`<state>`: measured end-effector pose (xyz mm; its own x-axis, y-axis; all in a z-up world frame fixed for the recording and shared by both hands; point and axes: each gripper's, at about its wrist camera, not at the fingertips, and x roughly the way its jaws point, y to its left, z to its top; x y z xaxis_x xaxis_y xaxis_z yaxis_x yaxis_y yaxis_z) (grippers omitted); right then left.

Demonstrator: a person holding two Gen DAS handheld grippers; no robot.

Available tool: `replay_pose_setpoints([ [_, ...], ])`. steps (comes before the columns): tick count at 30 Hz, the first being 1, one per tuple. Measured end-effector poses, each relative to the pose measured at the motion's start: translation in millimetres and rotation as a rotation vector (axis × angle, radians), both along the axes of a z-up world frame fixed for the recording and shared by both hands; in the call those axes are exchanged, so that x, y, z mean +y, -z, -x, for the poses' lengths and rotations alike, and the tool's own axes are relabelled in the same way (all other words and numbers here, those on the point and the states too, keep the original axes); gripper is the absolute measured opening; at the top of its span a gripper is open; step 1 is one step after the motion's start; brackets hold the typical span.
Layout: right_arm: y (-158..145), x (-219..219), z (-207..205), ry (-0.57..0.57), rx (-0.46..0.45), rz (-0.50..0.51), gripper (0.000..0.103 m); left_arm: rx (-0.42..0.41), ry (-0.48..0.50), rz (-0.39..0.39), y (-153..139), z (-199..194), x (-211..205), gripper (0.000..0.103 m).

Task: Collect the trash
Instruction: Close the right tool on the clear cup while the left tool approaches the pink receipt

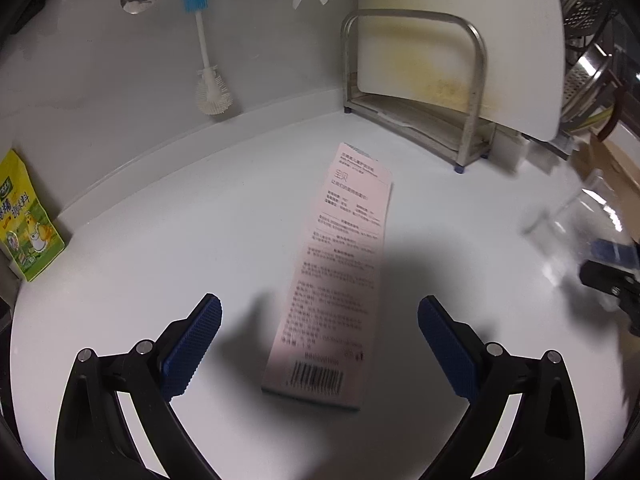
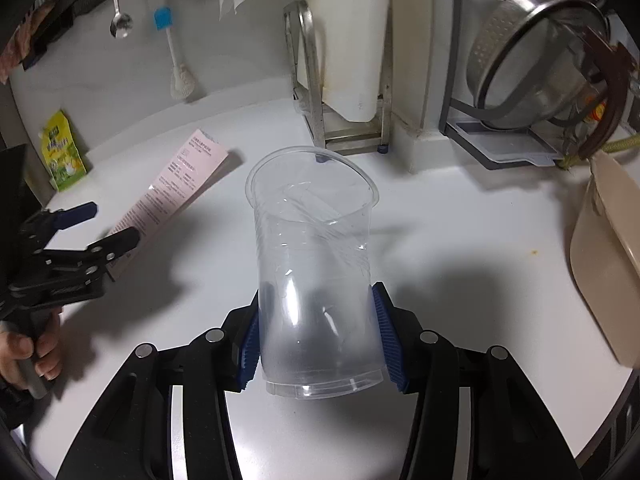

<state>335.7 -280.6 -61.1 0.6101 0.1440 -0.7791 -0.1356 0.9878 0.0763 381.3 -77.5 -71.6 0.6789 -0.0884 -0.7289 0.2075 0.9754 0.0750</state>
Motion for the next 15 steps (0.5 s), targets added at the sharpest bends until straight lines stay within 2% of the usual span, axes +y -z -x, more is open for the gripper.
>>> replay_pose_setpoints([
  [15,-4,-9,7,0.008,-0.02,-0.064,0.049,0.144,-0.025,0.002,21,-44,-8,0.097],
])
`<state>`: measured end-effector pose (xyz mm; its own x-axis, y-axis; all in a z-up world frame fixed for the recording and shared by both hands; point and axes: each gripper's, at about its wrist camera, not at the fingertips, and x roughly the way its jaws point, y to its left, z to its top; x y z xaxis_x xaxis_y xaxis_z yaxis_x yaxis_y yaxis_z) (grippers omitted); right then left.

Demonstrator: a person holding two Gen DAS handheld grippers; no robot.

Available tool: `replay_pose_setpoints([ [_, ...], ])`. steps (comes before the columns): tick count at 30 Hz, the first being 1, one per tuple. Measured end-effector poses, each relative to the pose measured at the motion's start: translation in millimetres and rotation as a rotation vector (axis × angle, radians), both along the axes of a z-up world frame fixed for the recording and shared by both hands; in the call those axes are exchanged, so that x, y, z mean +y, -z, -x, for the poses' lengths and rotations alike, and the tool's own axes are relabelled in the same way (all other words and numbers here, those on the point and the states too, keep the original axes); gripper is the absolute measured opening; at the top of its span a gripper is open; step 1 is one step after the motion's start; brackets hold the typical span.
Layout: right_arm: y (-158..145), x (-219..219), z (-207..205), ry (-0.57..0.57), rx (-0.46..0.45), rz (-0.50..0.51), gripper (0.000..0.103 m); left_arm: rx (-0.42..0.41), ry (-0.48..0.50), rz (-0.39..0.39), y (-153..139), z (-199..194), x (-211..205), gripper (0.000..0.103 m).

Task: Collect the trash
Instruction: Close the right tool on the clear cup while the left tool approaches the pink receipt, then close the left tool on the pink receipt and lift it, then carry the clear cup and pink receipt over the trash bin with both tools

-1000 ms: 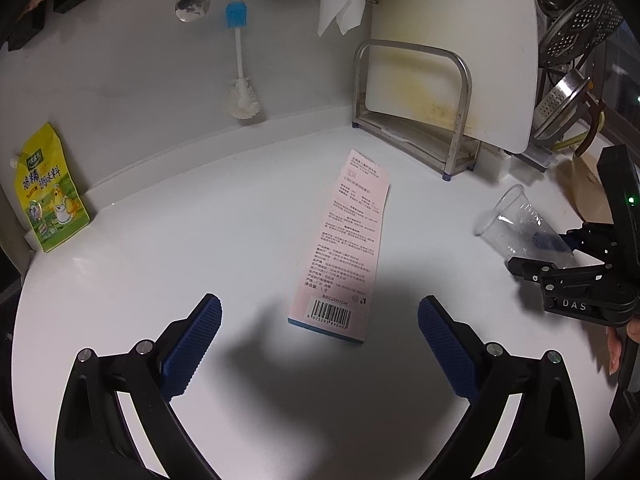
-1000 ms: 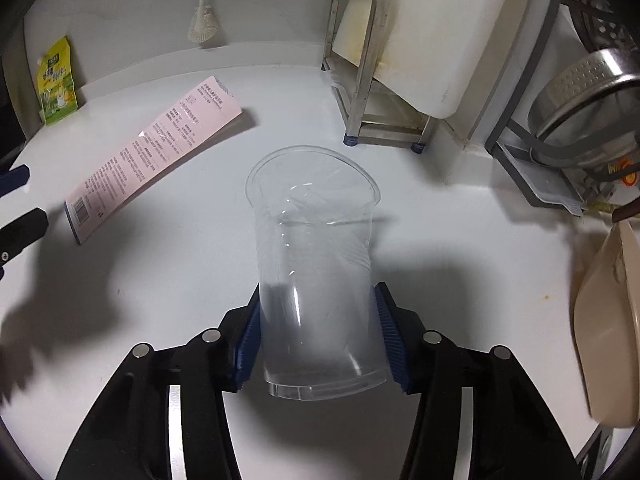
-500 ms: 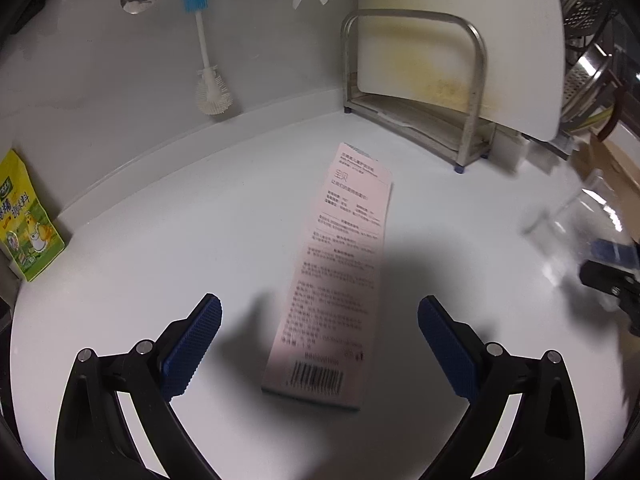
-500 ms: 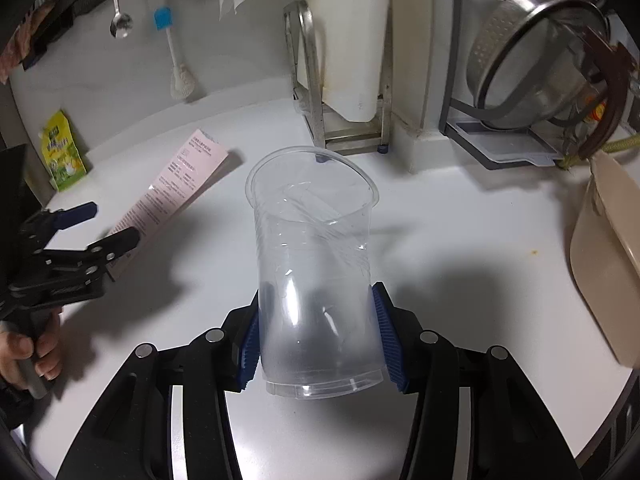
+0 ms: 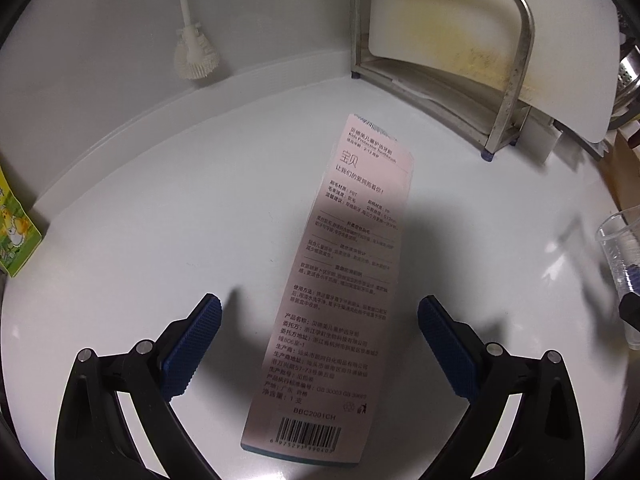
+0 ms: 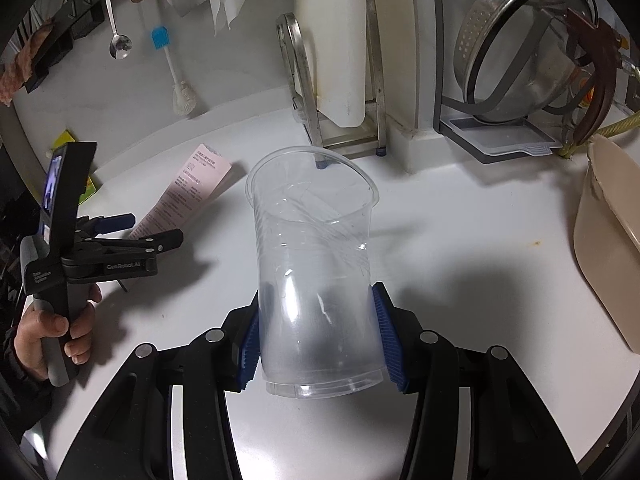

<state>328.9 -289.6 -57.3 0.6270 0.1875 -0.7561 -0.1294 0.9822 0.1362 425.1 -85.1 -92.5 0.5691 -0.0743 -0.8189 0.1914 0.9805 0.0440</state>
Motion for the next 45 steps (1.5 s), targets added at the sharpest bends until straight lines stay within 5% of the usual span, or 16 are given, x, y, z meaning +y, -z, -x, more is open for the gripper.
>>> replay_pose_setpoints([
  [6,-3,-2,0,0.005,-0.011,-0.008,0.049,0.025,-0.014,0.039,2,-6,5,0.095],
  [11,0,-2,3,0.009,-0.008,-0.014,0.049,-0.015,0.014,0.047,-3,0,3,0.056],
  [14,3,0,6,0.007,-0.006,-0.013,0.049,-0.022,0.03,0.047,-4,6,1,0.052],
  [32,-3,34,67,0.01,-0.021,-0.073,0.049,-0.135,0.011,0.104,-47,107,44,0.051],
  [45,-22,60,193,0.075,-0.1,-0.11,0.049,-0.296,-0.03,0.114,-92,253,79,0.051],
])
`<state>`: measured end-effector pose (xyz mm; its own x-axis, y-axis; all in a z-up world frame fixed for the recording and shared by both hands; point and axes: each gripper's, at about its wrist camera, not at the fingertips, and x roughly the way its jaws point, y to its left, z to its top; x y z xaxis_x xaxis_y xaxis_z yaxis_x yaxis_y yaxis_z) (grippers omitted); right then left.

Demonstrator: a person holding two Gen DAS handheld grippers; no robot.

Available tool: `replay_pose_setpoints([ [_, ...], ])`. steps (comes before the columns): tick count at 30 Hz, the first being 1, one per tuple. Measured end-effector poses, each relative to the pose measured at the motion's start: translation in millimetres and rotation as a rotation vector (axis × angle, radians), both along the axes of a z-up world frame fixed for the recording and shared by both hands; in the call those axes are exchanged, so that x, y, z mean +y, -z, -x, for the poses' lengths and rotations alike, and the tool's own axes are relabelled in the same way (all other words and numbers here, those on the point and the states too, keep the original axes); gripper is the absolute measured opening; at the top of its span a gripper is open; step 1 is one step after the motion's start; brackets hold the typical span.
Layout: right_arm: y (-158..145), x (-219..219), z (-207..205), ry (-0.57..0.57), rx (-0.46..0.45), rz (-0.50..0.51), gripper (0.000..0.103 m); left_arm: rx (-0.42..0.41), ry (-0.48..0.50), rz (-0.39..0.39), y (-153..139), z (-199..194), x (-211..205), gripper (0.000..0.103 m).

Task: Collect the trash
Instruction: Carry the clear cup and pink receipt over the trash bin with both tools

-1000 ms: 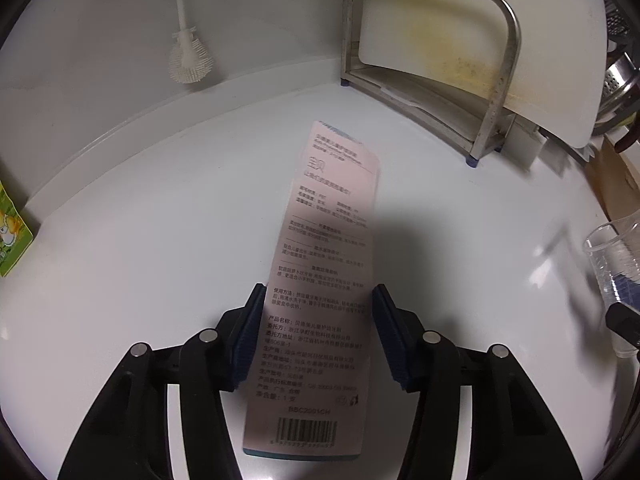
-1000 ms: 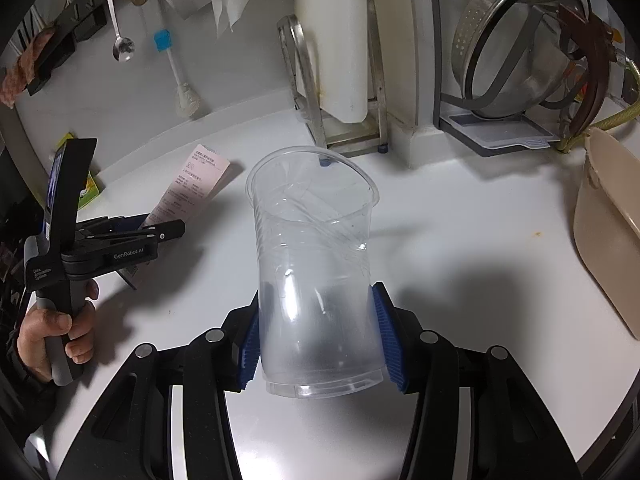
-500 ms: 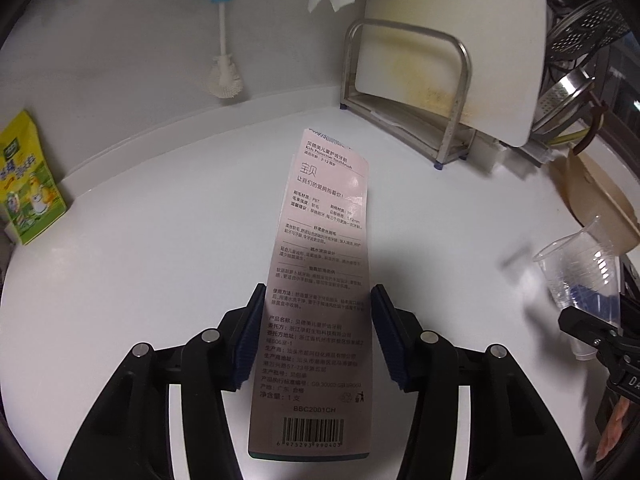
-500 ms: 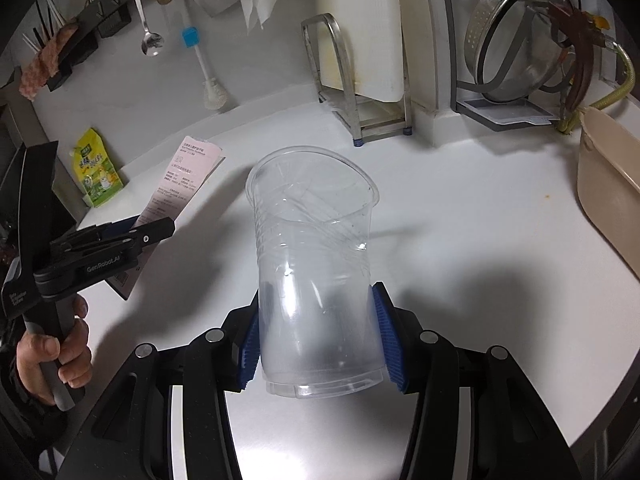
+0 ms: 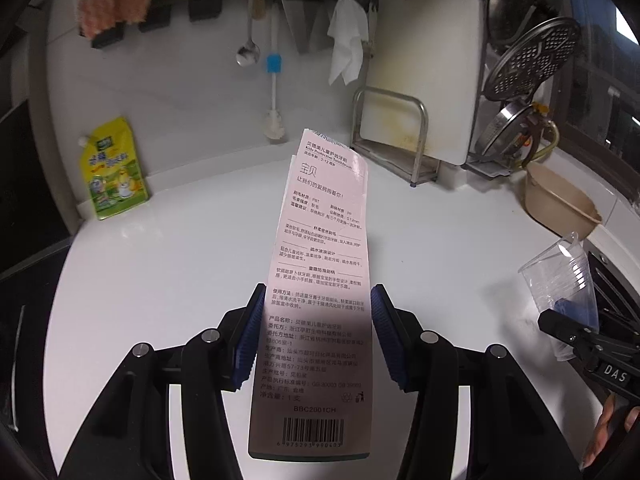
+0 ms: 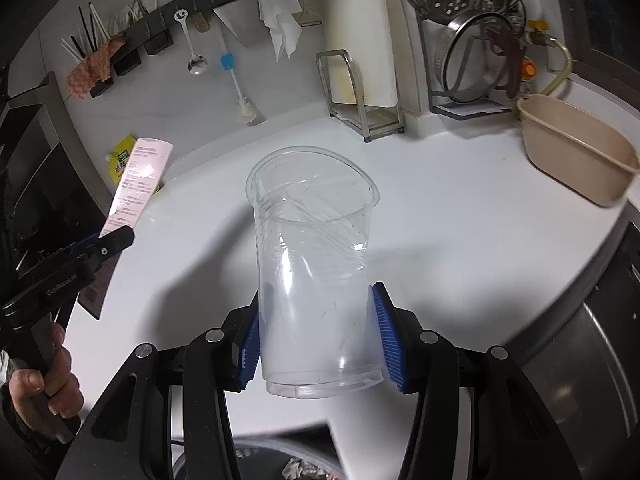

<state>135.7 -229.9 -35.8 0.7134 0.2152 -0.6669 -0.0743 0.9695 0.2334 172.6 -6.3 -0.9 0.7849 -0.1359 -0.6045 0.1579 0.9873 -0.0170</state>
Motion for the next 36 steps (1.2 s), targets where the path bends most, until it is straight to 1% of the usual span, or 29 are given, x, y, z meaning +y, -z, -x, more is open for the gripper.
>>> replay_pose_setpoints([
  [4,5,8,41,0.016,-0.007,-0.02,0.049,-0.023,-0.003,0.006,-5,45,7,0.051],
  [7,8,16,70,0.024,-0.018,-0.009,0.049,-0.04,-0.003,-0.003,-4,77,8,0.051],
  [11,15,20,106,0.04,-0.016,-0.036,0.049,-0.026,0.004,0.006,5,112,7,0.051],
  [16,22,23,145,0.065,-0.011,-0.036,0.049,-0.013,0.027,0.0,18,148,1,0.051],
  [19,23,24,167,0.075,-0.022,-0.033,0.049,-0.012,0.046,-0.007,23,166,-4,0.051],
  [24,26,26,198,0.081,-0.031,-0.044,0.049,-0.002,0.056,0.006,34,191,-7,0.051],
  [30,27,37,225,0.061,-0.029,-0.006,0.049,0.039,0.076,0.018,51,214,-12,0.051],
  [36,33,42,244,0.052,-0.017,-0.007,0.049,0.076,0.098,0.02,66,232,-17,0.051],
])
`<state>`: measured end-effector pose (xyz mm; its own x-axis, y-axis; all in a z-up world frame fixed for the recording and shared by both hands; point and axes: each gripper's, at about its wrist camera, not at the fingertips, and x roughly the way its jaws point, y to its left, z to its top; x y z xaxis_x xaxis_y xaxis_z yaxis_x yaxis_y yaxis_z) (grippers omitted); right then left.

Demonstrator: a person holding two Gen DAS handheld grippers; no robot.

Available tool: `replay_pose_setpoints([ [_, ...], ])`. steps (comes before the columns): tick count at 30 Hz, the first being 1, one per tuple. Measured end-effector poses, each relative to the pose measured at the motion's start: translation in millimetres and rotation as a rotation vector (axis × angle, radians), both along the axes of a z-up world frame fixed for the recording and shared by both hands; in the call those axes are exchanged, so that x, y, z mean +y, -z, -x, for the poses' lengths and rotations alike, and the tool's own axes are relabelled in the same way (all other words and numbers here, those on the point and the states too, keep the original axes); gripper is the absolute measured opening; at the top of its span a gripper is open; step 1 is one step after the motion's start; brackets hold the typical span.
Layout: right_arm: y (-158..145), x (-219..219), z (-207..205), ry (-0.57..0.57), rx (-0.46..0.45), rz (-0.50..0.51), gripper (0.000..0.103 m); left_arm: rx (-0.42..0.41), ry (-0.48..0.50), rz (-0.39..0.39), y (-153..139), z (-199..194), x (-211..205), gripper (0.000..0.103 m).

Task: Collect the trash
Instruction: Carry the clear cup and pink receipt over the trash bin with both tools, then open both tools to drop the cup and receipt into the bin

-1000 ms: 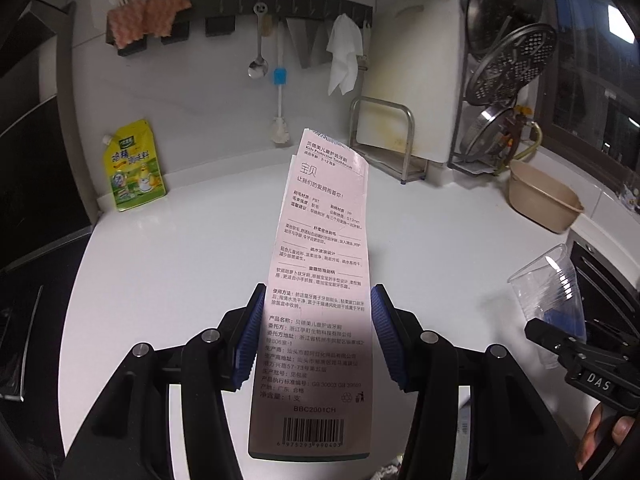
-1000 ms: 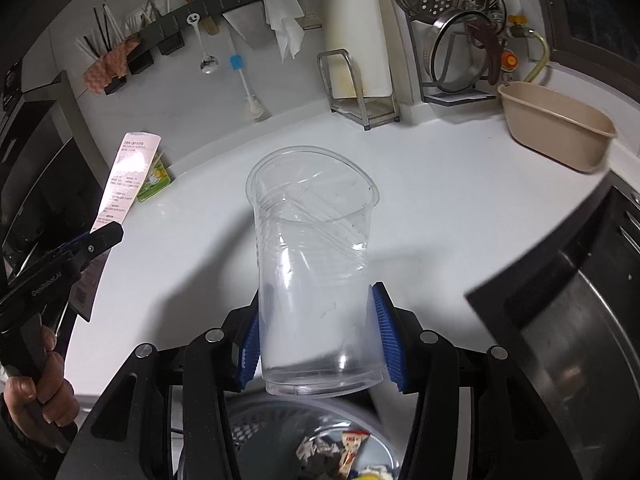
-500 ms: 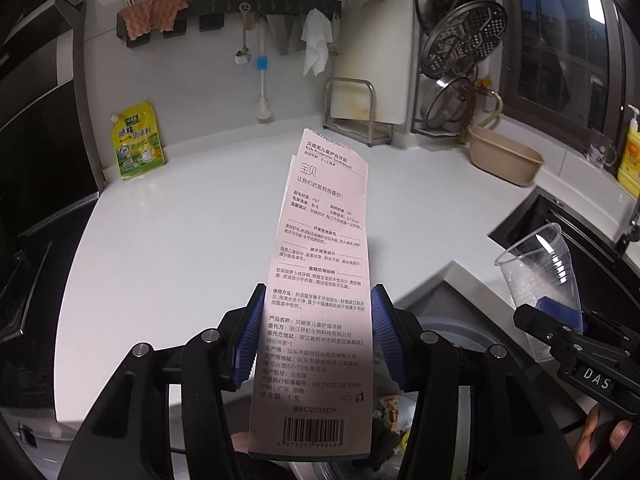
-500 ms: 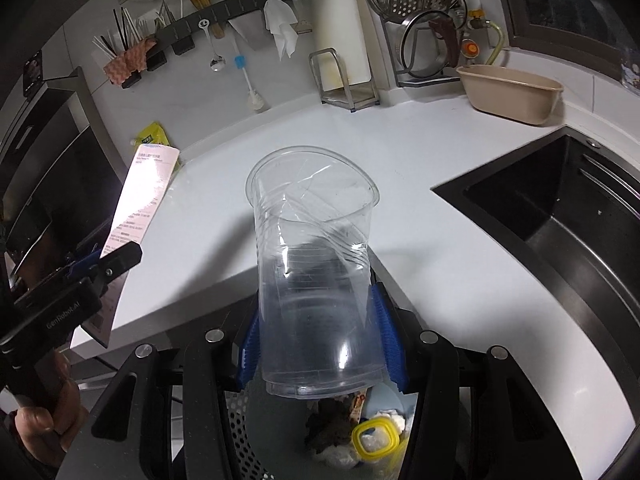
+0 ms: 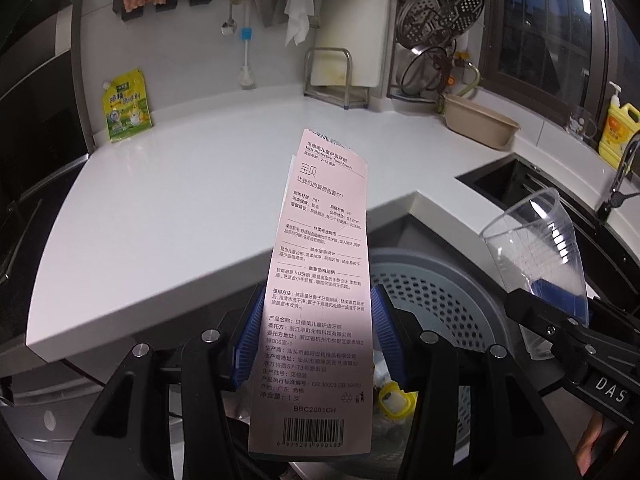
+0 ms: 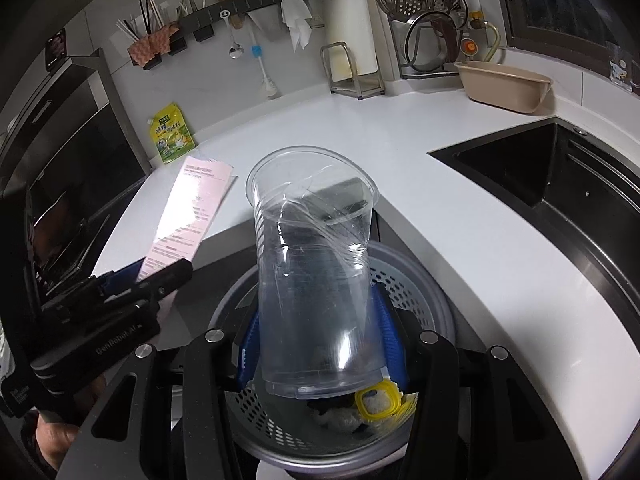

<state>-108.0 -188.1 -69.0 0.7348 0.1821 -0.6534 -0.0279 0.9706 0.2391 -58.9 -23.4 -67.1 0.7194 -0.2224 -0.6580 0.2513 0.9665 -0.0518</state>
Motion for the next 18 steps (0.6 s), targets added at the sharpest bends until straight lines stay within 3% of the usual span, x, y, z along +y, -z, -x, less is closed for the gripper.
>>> replay_pose_setpoints([
  [13,37,4,7,-0.007,0.091,-0.038,0.049,0.078,0.035,0.001,28,13,-9,0.051],
  [17,36,1,7,0.005,0.078,-0.047,0.058,0.073,0.026,0.0,28,13,-7,0.053],
  [18,36,1,7,0.009,0.073,-0.045,0.06,0.072,0.024,-0.001,27,13,-7,0.058],
])
